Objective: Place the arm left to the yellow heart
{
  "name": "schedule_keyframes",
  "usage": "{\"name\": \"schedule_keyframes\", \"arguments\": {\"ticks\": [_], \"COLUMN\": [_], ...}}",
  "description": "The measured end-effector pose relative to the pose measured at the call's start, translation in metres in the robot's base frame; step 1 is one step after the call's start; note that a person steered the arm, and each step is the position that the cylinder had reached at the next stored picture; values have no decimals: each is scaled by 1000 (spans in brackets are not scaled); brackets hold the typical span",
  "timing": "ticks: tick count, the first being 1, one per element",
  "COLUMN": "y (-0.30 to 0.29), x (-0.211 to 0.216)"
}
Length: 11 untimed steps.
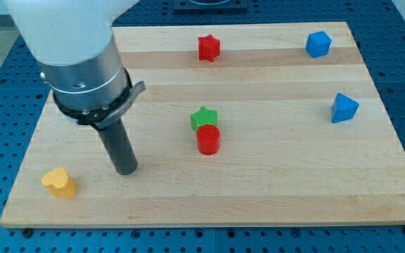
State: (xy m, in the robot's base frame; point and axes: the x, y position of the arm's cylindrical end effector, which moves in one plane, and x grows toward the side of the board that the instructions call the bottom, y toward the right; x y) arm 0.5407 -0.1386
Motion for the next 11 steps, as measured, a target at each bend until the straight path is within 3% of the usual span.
{"name": "schedule_keyframes", "arguments": {"ticks": [3,11], "y": [-36,-147], "x": [-35,-23]}}
